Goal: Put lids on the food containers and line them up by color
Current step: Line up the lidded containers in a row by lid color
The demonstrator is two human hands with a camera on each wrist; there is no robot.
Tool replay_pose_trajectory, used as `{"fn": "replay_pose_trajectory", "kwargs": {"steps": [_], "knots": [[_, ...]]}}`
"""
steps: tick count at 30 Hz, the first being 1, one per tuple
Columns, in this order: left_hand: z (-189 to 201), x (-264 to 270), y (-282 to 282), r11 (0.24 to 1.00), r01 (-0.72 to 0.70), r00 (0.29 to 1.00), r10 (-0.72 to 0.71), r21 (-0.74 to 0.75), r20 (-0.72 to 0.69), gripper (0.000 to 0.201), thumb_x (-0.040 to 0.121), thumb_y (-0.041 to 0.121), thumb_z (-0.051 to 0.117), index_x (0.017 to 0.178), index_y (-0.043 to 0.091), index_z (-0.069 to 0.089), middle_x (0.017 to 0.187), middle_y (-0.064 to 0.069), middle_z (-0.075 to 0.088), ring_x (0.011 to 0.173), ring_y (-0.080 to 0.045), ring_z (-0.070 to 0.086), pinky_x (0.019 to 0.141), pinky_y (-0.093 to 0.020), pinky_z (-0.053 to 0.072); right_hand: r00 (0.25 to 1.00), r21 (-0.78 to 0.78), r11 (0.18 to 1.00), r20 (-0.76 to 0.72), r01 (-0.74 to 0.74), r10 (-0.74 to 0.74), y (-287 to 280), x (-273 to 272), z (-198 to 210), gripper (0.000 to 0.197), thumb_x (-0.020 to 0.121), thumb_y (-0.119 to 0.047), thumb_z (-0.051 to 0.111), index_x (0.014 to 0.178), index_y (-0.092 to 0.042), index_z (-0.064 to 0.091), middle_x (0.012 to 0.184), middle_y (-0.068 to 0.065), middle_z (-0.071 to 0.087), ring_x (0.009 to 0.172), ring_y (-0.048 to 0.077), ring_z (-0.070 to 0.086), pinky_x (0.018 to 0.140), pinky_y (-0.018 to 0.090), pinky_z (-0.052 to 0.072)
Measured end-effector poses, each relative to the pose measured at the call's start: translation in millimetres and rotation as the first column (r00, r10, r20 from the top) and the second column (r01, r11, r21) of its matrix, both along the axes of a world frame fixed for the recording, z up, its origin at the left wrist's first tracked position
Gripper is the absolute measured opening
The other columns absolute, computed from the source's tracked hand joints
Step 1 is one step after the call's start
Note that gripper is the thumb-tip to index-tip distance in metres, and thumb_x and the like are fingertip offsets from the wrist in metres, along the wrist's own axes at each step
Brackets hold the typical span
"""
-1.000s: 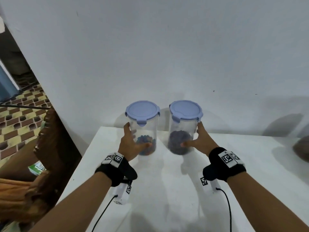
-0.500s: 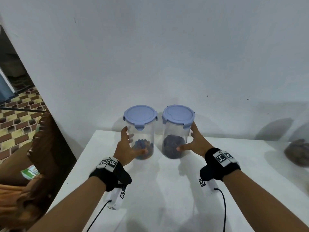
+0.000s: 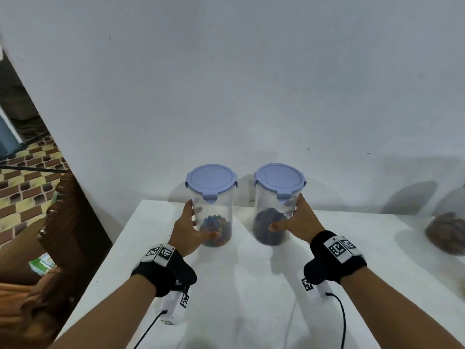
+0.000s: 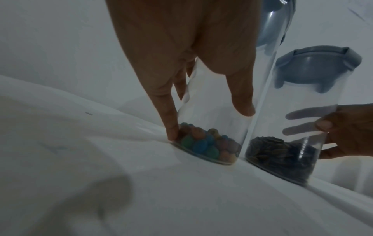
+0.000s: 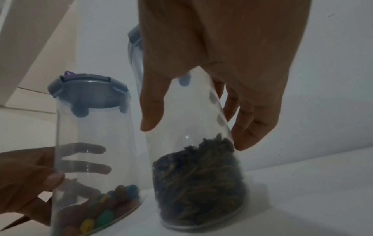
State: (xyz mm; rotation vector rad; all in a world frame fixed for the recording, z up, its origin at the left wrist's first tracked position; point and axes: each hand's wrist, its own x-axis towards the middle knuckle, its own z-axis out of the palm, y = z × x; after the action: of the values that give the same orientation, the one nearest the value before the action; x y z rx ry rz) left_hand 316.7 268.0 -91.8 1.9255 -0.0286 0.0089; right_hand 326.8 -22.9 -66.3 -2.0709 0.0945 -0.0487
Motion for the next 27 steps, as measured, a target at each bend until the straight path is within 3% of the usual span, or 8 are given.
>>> {"fn": "replay_pose_trajectory", "kwargs": {"steps": [2, 4, 8, 10, 14, 16, 21, 27], "knots": [[-1.7, -0.9, -7.2, 1.000, 0.005, 1.000, -0.004, 0.010, -0.003, 0.110, 0.048, 0.025, 0.093, 0.141, 0.020, 0.034, 0.130, 0.003, 0.049, 0.110, -0.024, 0.055, 0.070, -0.016, 0.047, 1.000, 0.024, 1.000, 0.006, -0.006, 0.006, -6.1, 0.7, -0.2, 0.085, 0.054, -0.011, 0.090, 0.124, -0.014, 0.040, 0.119, 0.006, 0.051, 0.106, 0.023, 0.052, 0.070, 0.020, 0.042], [-3.3, -1.6, -14.8, 1.000, -0.007, 1.000, 0.007, 0.017, 0.004, 0.106, 0.055, 0.016, 0.094, 0.141, 0.018, 0.033, 0.128, 0.002, 0.049, 0.110, -0.023, 0.055, 0.074, -0.019, 0.047, 0.999, 0.035, 0.999, 0.016, -0.031, 0.031, -9.9, 1.6, -1.0, 0.089, 0.054, -0.012, 0.090, 0.127, -0.015, 0.039, 0.122, 0.007, 0.051, 0.107, 0.022, 0.052, 0.072, 0.018, 0.043], [-6.4, -0.5, -24.5, 0.999, -0.040, 0.999, 0.040, 0.012, 0.023, 0.099, 0.058, 0.011, 0.092, 0.138, 0.016, 0.035, 0.115, 0.009, 0.052, 0.105, -0.022, 0.057, 0.082, -0.027, 0.048, 0.994, 0.088, 0.990, 0.011, -0.110, 0.110, -13.5, -0.4, 0.8, 0.102, 0.055, -0.015, 0.091, 0.137, -0.020, 0.031, 0.133, -0.001, 0.047, 0.119, 0.019, 0.047, 0.098, 0.030, 0.042], [-7.1, 0.8, -27.2, 0.999, -0.039, 0.999, 0.039, 0.008, 0.023, 0.095, 0.063, 0.007, 0.089, 0.140, 0.014, 0.033, 0.113, 0.014, 0.050, 0.106, -0.021, 0.056, 0.086, -0.028, 0.049, 0.991, 0.127, 0.983, 0.013, -0.132, 0.132, -14.1, -1.0, 1.1, 0.108, 0.053, -0.016, 0.092, 0.141, -0.021, 0.029, 0.137, -0.004, 0.045, 0.123, 0.018, 0.046, 0.103, 0.034, 0.041], [-9.1, 9.5, -27.1, 1.000, -0.002, 1.000, 0.002, -0.012, -0.020, 0.103, 0.067, 0.008, 0.087, 0.148, 0.018, 0.024, 0.139, -0.007, 0.045, 0.124, -0.029, 0.051, 0.090, -0.032, 0.047, 0.996, 0.122, 0.989, 0.008, -0.086, 0.086, -10.3, -0.4, -1.7, 0.112, 0.033, -0.038, 0.090, 0.132, -0.024, 0.040, 0.131, 0.003, 0.054, 0.118, 0.021, 0.054, 0.097, 0.037, 0.048], [-9.2, 15.3, -26.0, 1.000, 0.019, 0.999, -0.019, -0.015, -0.039, 0.106, 0.067, 0.008, 0.086, 0.150, 0.020, 0.021, 0.143, -0.009, 0.043, 0.127, -0.030, 0.049, 0.091, -0.032, 0.046, 0.998, 0.122, 0.991, 0.020, -0.060, 0.058, -9.1, -0.2, -4.3, 0.108, 0.030, -0.039, 0.089, 0.127, -0.023, 0.044, 0.128, 0.003, 0.056, 0.117, 0.020, 0.054, 0.095, 0.036, 0.049], [-10.9, 24.7, -27.7, 0.999, 0.035, 0.998, -0.037, -0.034, -0.054, 0.107, 0.068, 0.008, 0.086, 0.151, 0.021, 0.019, 0.146, -0.011, 0.042, 0.129, -0.031, 0.047, 0.092, -0.030, 0.044, 0.999, 0.108, 0.993, 0.022, -0.040, 0.038, -8.2, 0.7, -2.4, 0.100, 0.036, -0.031, 0.089, 0.126, -0.020, 0.046, 0.127, 0.004, 0.056, 0.116, 0.020, 0.053, 0.088, 0.031, 0.047], [-15.2, 26.4, -29.4, 0.999, 0.023, 0.999, -0.026, -0.049, -0.048, 0.108, 0.066, 0.010, 0.088, 0.150, 0.024, 0.022, 0.144, -0.011, 0.044, 0.127, -0.030, 0.049, 0.090, -0.030, 0.044, 1.000, 0.106, 0.994, 0.007, -0.019, 0.018, -4.7, 3.7, -0.6, 0.089, 0.053, -0.010, 0.091, 0.128, -0.016, 0.043, 0.126, 0.005, 0.052, 0.113, 0.024, 0.053, 0.086, 0.031, 0.045]]}}
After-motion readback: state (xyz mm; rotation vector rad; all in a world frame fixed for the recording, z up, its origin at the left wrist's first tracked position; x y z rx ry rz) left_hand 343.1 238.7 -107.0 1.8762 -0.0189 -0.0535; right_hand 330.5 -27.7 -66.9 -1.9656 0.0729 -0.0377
